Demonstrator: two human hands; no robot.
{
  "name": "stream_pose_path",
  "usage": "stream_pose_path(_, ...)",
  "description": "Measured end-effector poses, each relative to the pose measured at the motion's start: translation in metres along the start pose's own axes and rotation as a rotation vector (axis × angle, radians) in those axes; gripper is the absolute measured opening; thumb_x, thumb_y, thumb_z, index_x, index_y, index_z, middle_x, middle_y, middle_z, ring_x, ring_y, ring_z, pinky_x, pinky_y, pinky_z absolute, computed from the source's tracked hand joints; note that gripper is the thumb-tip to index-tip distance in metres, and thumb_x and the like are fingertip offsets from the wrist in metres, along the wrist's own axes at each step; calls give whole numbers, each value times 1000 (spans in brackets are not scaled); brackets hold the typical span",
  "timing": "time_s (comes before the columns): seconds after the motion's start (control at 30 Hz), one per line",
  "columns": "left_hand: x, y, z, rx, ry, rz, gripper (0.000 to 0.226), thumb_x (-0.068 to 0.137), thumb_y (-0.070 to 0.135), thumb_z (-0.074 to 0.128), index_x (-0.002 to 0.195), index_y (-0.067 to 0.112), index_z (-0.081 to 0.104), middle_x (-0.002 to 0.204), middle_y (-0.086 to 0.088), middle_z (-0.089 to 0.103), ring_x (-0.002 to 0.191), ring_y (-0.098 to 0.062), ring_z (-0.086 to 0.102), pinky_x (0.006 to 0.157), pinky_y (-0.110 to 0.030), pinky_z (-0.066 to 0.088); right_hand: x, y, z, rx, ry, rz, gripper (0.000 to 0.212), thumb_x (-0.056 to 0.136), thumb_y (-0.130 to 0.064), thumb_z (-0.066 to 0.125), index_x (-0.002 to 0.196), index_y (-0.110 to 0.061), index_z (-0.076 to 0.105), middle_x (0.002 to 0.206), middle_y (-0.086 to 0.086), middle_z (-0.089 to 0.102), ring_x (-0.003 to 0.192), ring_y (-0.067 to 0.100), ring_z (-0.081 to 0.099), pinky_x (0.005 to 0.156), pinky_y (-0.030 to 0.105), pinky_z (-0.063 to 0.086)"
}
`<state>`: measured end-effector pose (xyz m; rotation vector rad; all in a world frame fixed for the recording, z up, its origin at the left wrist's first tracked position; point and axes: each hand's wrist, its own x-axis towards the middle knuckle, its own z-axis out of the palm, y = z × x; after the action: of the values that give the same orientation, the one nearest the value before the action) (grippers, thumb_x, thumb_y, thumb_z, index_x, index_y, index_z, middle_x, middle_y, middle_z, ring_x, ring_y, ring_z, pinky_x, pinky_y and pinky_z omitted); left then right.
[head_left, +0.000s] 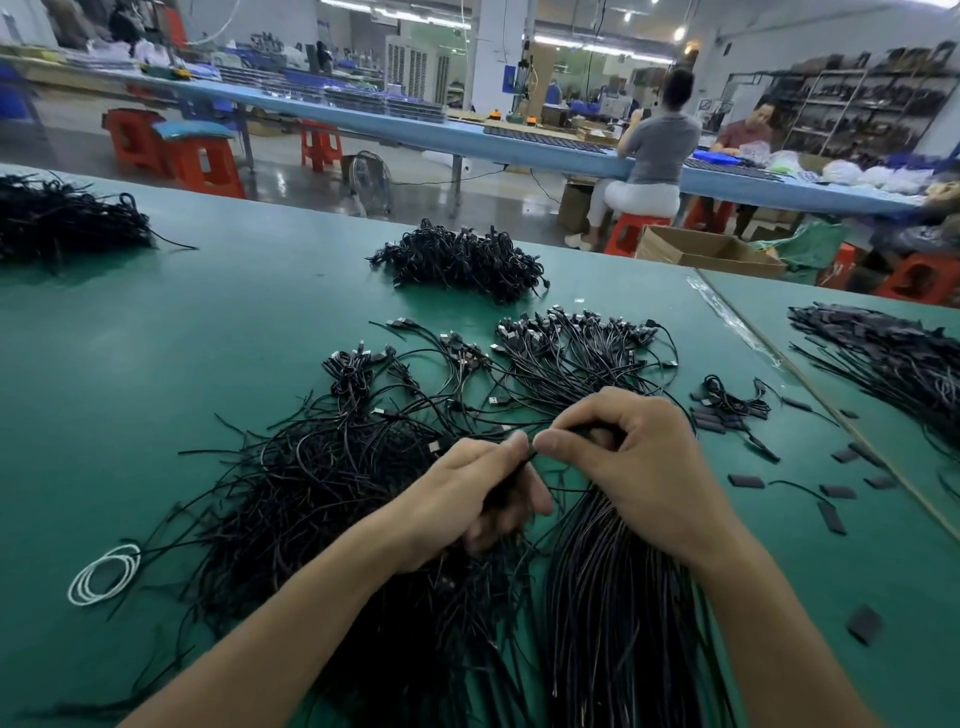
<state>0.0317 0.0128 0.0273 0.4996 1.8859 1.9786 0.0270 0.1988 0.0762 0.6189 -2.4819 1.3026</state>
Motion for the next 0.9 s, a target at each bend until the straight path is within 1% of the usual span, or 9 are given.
stream_pose_path(0.13,-6,13,4,-277,-135,-27,63,101,57,37,62,14,60,43,8,30,33,-4,24,37,-15,25,2,-2,11,158,-27,51,18,80,-48,70,81,-31,76,75,-6,71,68,11,62,65,30,53)
stream_pose_path(0.23,-5,21,3,-481,-160,37,52,100,47,44,62,15,60,45,10,35,33,-1,29,34,-15,30,-2,1,19,229,-103,97,21,88,-47,58,84,-33,73,59,-8,59,54,14,46,50,36,38)
stream_pose_path(0.33,-1,25,3,-723,-75,146,46,101,40,45,80,9,72,56,5,52,43,-3,48,42,-17,45,-9,4,30,151,-183,128,24,99,-34,53,80,-29,68,58,-9,48,54,12,38,50,36,32)
stream_pose_path(0.43,6,22,5,-795,81,270,43,97,35,46,107,4,76,92,-8,74,80,-16,72,72,-26,60,-14,1,38,-38,-294,133,33,102,-29,53,68,-26,55,55,-8,46,51,8,35,50,30,32)
stream_pose_path(0.53,12,15,0,-660,226,365,40,97,29,46,122,6,67,121,-10,70,114,-22,67,96,-31,55,-17,-5,38,-180,-398,124,35,103,-31,48,69,-22,52,57,-2,54,49,13,43,50,35,39)
stream_pose_path(0.6,14,7,-6,-237,423,380,33,101,26,44,124,13,65,123,-3,71,119,-16,64,102,-30,51,-18,-8,33,-199,-390,108,34,102,-31,48,69,-21,54,60,-2,57,53,16,49,53,38,42)
stream_pose_path(0.7,10,-3,-12,212,398,262,28,105,17,43,116,13,69,111,-4,74,108,-13,69,97,-34,55,-14,-11,21,-196,-261,73,24,98,-32,59,75,-26,66,66,-20,62,59,2,55,54,19,41)
stream_pose_path(0.8,1,-2,-6,90,157,91,40,100,34,44,98,5,71,88,-14,75,80,-22,74,73,-32,61,-6,-13,10,-137,-131,22,15,88,-34,72,74,-30,70,69,-25,62,62,-2,56,57,9,39)
stream_pose_path(0.9,-6,4,-2,-27,35,-21,54,102,47,35,77,18,74,58,-4,65,43,-12,57,42,-19,44,0,-13,8,-21,-75,11,10,80,-37,78,75,-30,73,67,-12,62,58,2,52,55,14,40)
